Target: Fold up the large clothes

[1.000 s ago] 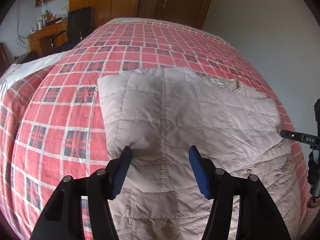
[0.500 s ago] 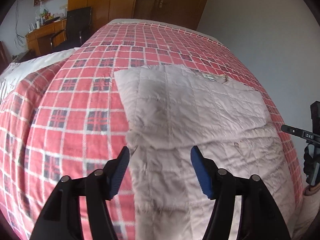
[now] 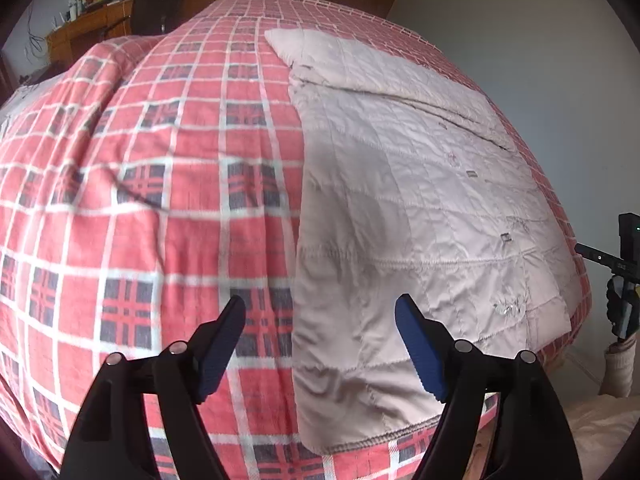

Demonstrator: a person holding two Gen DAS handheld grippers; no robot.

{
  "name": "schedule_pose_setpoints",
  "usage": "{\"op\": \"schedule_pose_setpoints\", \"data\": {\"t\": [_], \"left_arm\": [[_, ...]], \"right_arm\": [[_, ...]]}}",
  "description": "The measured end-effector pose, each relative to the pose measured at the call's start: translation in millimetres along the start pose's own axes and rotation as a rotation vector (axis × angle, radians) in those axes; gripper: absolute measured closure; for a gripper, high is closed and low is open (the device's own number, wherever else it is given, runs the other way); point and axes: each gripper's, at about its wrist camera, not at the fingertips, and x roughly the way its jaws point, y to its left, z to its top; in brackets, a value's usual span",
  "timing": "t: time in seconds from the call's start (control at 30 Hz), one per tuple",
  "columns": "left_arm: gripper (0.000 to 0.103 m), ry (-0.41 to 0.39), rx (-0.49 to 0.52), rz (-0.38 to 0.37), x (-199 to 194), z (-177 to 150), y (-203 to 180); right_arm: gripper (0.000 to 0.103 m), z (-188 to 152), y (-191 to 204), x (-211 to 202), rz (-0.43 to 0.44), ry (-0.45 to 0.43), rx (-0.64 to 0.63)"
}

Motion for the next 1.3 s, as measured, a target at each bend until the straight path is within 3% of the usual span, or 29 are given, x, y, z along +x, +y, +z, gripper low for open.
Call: {"op": "schedule_pose_setpoints", "data": {"t": [0.1,0.33,0.43,0.6,0.7,0.77,0.87,0.97,1.1,1.3], "left_arm": [[0.025,0.045,-0.023,0.008,11,-15,3],[0.025,0.043,-0.004,0.012,8,-26,-2],[0.024,0.055,0.004,0.000,11,-29,-7],[0.027,0.059,0.017,-0.037,11,-33,-18],[0.040,0.065,0.017,-0.033,12,-34,-20],[0.067,0.059,0.004,-0.041,11,-34,-20],[0.084,0.048,-0.035,-0.079,5,-31,-13],[0.090,0.016,-0.058,-0.143,-9,-26,-11],[0.090,-0.089,-0.053,-0.253,-44,-6,-18],[0.091,-0.217,-0.011,-0.288,-70,51,-31]], "right_arm": [[0.031,-17,-3,2,0.000,0.027,0.015],[0.033,-42,2,12,0.004,0.048,0.012],[0.040,-46,4,18,-0.007,0.065,0.006],[0.061,-50,11,21,-0.001,0.080,-0.015],[0.075,-52,12,20,0.004,0.077,-0.017],[0.085,-53,12,17,0.019,0.065,-0.008],[0.091,-53,15,12,0.033,0.042,-0.003],[0.094,-47,19,-1,0.086,-0.003,0.008],[0.094,-24,32,-35,0.151,-0.105,-0.017],[0.094,39,53,-63,0.183,-0.216,-0.079]]}}
